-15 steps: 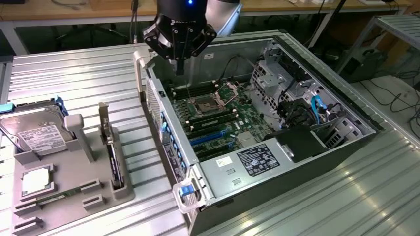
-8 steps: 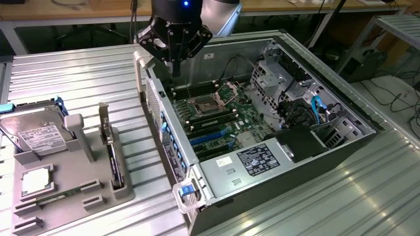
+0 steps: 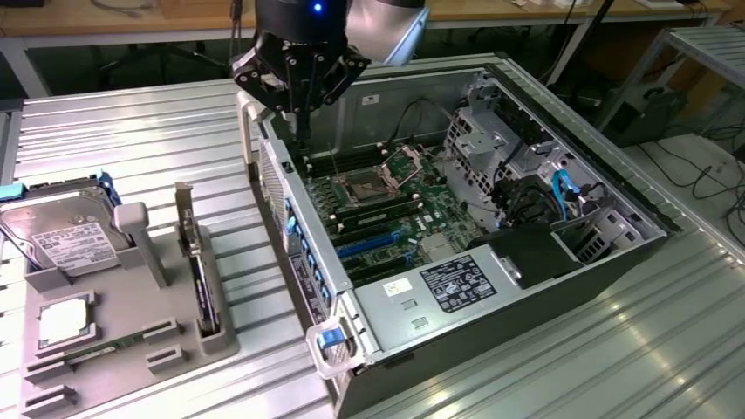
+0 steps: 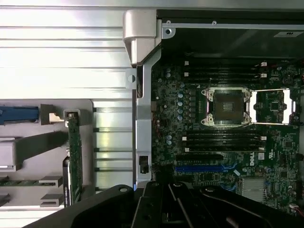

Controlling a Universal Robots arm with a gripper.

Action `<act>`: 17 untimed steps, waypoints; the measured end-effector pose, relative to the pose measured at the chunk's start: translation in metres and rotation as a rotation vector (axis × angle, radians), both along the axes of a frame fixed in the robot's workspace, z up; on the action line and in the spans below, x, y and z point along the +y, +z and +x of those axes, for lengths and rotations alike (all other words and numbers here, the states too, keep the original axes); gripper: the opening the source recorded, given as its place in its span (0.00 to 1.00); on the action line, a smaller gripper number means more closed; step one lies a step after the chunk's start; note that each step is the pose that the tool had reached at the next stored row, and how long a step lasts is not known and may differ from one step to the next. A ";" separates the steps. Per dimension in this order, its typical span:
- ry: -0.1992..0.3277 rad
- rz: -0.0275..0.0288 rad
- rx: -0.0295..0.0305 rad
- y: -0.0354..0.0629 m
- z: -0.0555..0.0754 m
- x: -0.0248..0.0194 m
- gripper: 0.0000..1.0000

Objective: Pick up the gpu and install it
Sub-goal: 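Reach for the gpu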

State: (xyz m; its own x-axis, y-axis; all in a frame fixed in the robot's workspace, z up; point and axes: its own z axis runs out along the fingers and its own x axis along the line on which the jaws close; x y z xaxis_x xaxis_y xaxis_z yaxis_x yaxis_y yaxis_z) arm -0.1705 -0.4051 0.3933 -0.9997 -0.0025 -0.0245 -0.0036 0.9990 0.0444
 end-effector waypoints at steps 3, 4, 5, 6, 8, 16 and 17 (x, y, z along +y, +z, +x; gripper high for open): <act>0.008 0.0000 0.0000 0.0000 -0.006 -0.0005 0.11; 0.011 0.0000 0.0000 0.0000 -0.009 -0.0007 0.11; 0.013 0.0000 0.0000 0.0000 -0.010 -0.0009 0.11; 0.014 0.0000 0.0000 0.0000 -0.013 -0.0011 0.11; 0.017 -0.0001 0.0000 0.0000 -0.018 -0.0013 0.11; 0.025 0.0000 0.0000 0.0000 -0.036 -0.0055 0.11; 0.025 0.0000 0.0001 0.0000 -0.038 -0.0060 0.11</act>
State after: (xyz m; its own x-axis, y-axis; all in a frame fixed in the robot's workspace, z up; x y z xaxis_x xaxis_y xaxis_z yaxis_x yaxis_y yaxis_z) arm -0.2082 -0.4110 0.3933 -0.9993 -0.0280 -0.0244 -0.0291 0.9986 0.0443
